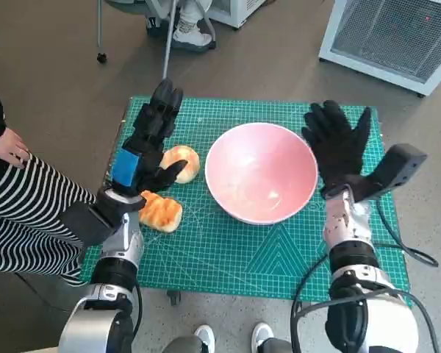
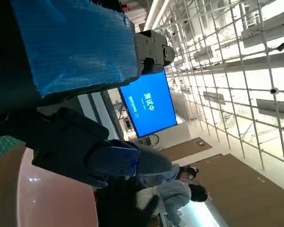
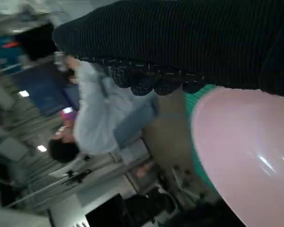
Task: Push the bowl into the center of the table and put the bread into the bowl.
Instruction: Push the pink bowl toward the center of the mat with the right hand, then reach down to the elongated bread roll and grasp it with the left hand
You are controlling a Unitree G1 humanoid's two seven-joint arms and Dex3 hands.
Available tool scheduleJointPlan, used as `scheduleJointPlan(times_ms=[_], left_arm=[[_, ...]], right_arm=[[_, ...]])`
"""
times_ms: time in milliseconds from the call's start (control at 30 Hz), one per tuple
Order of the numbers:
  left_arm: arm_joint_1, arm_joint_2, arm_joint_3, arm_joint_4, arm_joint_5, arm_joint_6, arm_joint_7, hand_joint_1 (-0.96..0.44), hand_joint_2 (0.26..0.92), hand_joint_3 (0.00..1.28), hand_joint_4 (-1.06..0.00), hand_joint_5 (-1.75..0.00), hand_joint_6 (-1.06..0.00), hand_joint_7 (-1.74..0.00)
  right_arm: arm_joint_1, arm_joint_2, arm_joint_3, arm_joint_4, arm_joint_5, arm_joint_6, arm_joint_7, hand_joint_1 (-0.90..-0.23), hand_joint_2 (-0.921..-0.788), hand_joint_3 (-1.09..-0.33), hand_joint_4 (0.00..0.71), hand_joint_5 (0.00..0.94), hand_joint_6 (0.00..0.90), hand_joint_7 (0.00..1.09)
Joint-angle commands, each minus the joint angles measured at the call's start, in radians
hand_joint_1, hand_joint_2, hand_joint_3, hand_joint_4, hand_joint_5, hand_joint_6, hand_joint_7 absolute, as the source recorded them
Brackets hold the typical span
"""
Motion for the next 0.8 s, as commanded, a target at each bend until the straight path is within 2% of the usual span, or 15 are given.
scheduleJointPlan(times_ms=[33, 133, 167, 267, 400, 633, 800], left_arm=[[-0.004, -0.010, -0.013, -0.008, 0.023, 0.007, 0.016, -0.74, 0.921, 0.29, -0.07, 0.00, -0.09, -0.12], [-0.007, -0.015, -0.019, -0.012, 0.029, 0.011, 0.024, -0.75, 0.921, 0.30, -0.07, 0.00, -0.09, -0.12], [-0.009, -0.017, -0.021, -0.014, 0.031, 0.012, 0.026, -0.76, 0.921, 0.30, -0.08, -0.01, -0.09, -0.12], [-0.016, -0.022, -0.028, -0.018, 0.035, 0.020, 0.029, -0.77, 0.921, 0.30, -0.08, -0.01, -0.09, -0.12], [-0.024, -0.025, -0.032, -0.022, 0.030, 0.031, 0.021, -0.78, 0.921, 0.31, -0.09, -0.01, -0.10, -0.12], [-0.042, -0.026, -0.031, -0.026, 0.018, 0.050, 0.001, -0.77, 0.921, 0.31, -0.09, -0.01, -0.10, -0.12], [-0.054, -0.027, -0.028, -0.028, 0.004, 0.064, -0.024, -0.77, 0.921, 0.31, -0.09, -0.01, -0.11, -0.12]], right_arm=[[0.048, -0.019, 0.052, -0.042, -0.049, -0.128, 0.030, -0.682, -0.921, -0.875, 0.034, 0.014, 0.144, 0.12], [0.070, -0.024, 0.076, -0.079, -0.061, -0.213, 0.058, -0.691, -0.921, -0.860, 0.054, 0.020, 0.160, 0.13], [0.080, -0.025, 0.085, -0.099, -0.064, -0.245, 0.071, -0.710, -0.921, -0.830, 0.078, 0.029, 0.181, 0.14], [0.116, -0.027, 0.109, -0.167, -0.061, -0.329, 0.107, -0.717, -0.921, -0.829, 0.091, 0.027, 0.183, 0.15], [0.157, -0.024, 0.138, -0.241, -0.054, -0.391, 0.135, -0.743, -0.921, -0.798, 0.121, 0.031, 0.227, 0.18], [0.215, -0.019, 0.177, -0.349, -0.020, -0.415, 0.189, -0.781, -0.921, -0.766, 0.131, 0.025, 0.225, 0.19], [0.252, -0.028, 0.201, -0.409, -0.025, -0.420, 0.193, -0.787, -0.921, -0.750, 0.132, 0.020, 0.207, 0.19]])
